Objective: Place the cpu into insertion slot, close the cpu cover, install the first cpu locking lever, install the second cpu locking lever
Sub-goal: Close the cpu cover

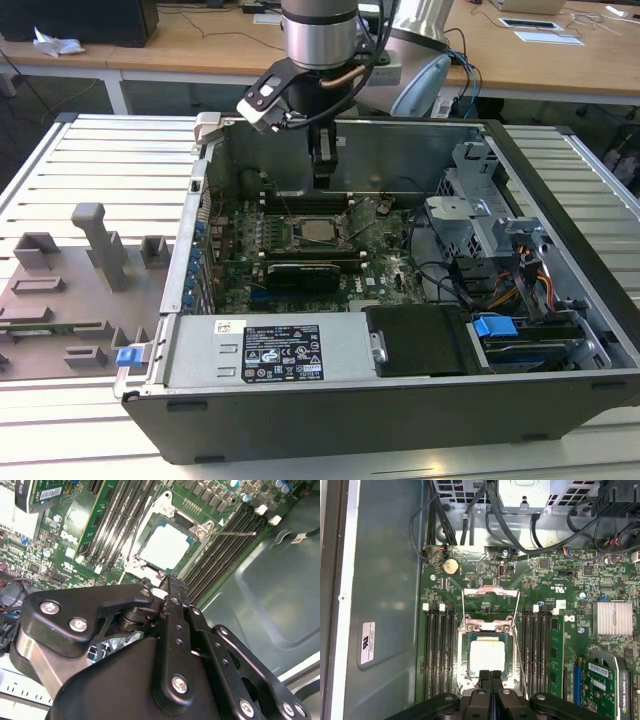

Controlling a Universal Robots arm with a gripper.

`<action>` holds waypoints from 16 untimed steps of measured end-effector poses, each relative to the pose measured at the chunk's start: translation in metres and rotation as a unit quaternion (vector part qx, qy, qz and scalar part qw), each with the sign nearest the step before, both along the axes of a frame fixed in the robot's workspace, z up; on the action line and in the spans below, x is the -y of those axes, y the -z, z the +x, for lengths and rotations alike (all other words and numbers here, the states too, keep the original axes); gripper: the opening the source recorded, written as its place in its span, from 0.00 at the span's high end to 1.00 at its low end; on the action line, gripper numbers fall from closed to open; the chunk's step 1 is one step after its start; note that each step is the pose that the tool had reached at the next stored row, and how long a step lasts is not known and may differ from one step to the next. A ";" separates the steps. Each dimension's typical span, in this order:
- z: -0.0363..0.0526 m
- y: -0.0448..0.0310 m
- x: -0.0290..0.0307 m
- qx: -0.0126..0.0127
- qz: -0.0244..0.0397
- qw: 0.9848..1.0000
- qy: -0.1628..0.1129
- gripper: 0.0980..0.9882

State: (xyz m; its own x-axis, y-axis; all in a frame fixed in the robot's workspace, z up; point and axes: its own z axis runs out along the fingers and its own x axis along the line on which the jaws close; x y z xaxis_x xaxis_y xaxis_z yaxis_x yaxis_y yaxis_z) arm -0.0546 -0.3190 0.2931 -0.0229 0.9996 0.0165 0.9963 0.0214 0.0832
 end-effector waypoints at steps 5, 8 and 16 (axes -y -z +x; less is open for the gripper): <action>0.0275 0.0000 0.0000 -0.005 -0.001 1.000 0.000 0.99; 0.0392 0.0000 0.0000 -0.008 -0.001 1.000 0.000 0.99; 0.0666 0.0000 0.0000 -0.012 -0.001 1.000 0.000 0.99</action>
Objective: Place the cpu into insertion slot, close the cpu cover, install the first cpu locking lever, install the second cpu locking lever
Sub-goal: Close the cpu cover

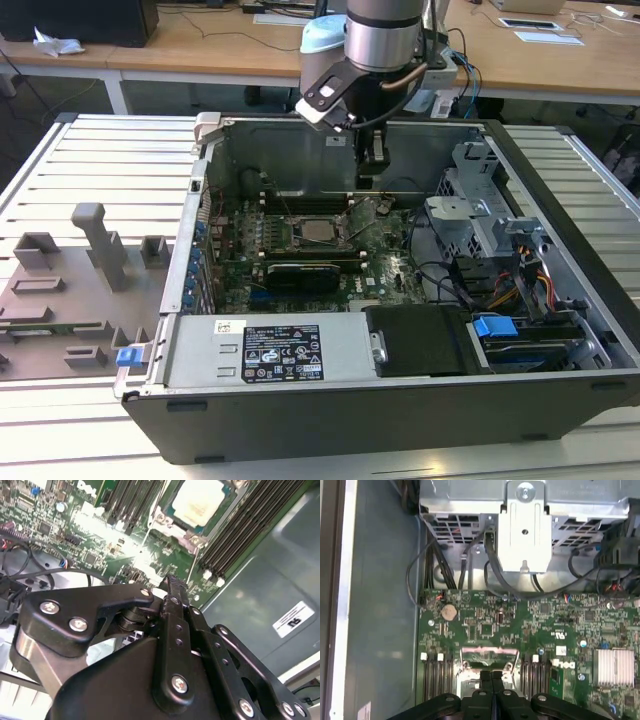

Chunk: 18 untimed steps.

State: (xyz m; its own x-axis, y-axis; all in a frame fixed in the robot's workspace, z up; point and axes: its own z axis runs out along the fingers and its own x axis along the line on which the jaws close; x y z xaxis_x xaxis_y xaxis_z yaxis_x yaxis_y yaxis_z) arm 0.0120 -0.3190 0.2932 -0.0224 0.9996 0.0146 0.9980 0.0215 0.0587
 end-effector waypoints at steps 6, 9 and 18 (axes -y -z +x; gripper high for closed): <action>0.0196 0.0001 0.0000 -0.002 0.000 1.000 0.000 0.99; 0.0341 0.0006 0.0000 -0.006 0.000 1.000 0.000 0.99; 0.0448 0.0243 0.0000 -0.013 0.000 1.000 0.000 0.99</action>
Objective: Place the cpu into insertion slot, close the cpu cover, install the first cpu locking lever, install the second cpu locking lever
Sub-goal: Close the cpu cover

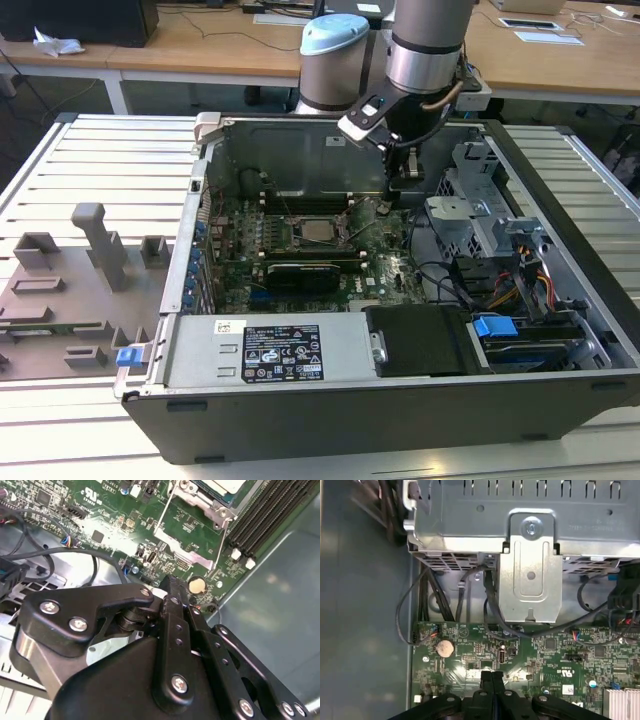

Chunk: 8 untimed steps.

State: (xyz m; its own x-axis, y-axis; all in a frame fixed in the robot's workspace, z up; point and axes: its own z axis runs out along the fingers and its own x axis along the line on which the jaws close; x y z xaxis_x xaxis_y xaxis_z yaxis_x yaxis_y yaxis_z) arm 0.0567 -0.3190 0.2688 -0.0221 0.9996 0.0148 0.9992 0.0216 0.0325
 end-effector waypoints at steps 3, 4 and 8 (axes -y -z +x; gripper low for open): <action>-0.0071 0.0122 -0.0001 0.000 0.000 1.000 0.000 0.99; -0.0071 0.0135 -0.0001 0.000 0.000 1.000 0.000 0.99; -0.0061 0.0174 -0.0001 -0.004 0.001 1.000 0.000 0.99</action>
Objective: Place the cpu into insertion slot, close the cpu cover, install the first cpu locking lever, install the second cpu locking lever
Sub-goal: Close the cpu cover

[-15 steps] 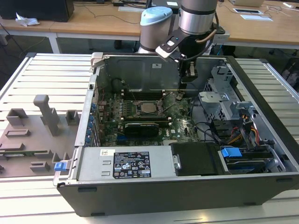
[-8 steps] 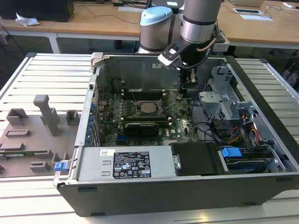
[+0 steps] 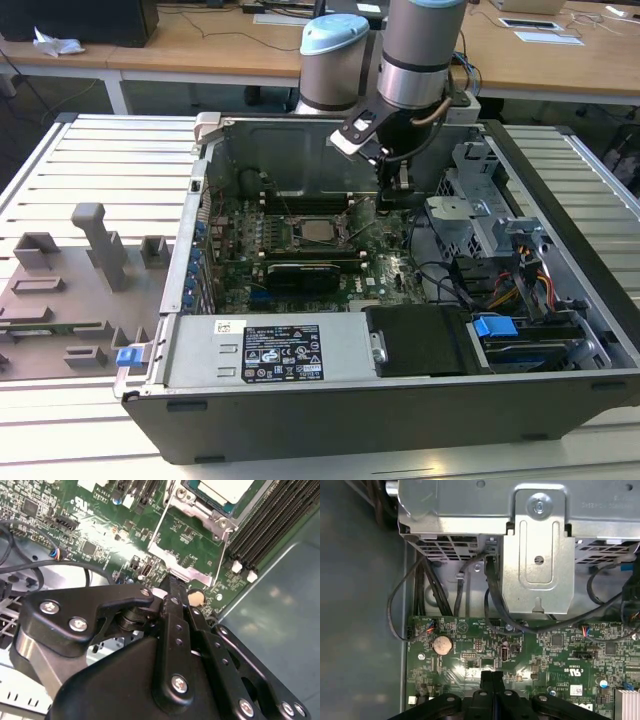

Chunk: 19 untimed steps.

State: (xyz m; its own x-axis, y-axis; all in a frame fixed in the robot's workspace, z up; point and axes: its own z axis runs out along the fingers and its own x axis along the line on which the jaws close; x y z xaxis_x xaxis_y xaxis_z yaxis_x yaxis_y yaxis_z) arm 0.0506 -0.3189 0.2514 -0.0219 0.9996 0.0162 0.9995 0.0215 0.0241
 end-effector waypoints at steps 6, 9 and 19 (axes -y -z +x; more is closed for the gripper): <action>0.0004 0.0013 0.0000 -0.030 0.000 1.000 0.000 0.99; -0.0025 0.0015 0.0000 -0.030 0.002 1.000 0.000 0.99; -0.0216 0.0014 0.0000 -0.030 0.002 1.000 0.000 0.99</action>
